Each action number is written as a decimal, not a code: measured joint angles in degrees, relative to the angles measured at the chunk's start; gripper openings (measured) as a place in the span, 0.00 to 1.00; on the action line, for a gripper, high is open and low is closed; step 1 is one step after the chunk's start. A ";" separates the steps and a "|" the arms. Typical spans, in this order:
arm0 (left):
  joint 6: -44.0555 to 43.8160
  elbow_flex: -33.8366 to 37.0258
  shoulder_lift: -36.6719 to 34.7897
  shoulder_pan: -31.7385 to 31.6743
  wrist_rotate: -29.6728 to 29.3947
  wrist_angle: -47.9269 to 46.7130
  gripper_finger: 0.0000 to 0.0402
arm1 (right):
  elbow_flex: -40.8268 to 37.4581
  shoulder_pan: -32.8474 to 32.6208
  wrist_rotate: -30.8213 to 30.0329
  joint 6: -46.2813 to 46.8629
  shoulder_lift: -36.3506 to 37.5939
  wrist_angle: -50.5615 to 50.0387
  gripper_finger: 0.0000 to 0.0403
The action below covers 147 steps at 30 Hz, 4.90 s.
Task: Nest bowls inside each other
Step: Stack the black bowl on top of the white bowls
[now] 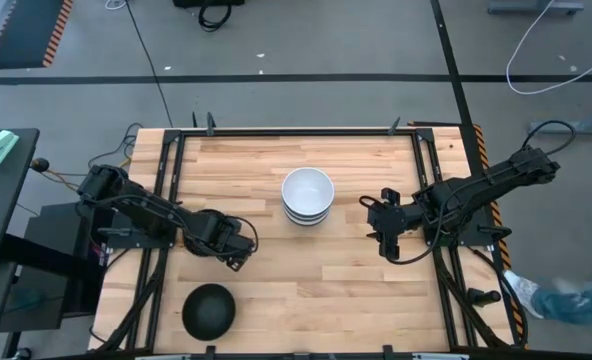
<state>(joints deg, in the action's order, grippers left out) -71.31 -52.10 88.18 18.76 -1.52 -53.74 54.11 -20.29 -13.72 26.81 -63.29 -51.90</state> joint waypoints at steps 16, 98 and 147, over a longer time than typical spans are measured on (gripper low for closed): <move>3.53 -6.46 0.00 0.00 -2.30 -5.10 0.03 | 0.00 0.00 -0.04 -1.07 0.00 1.31 0.46; 35.98 -78.07 24.44 -12.21 -18.20 -35.98 0.02 | -1.03 54.91 47.16 -30.67 -33.70 45.48 0.00; 33.54 -77.88 27.45 -5.62 -9.30 -36.19 0.02 | 0.39 36.59 44.34 -22.58 -37.33 60.16 0.00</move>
<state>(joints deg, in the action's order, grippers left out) -37.77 -129.98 115.63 13.15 -10.82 -89.93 54.50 16.30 30.62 4.23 -100.62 8.26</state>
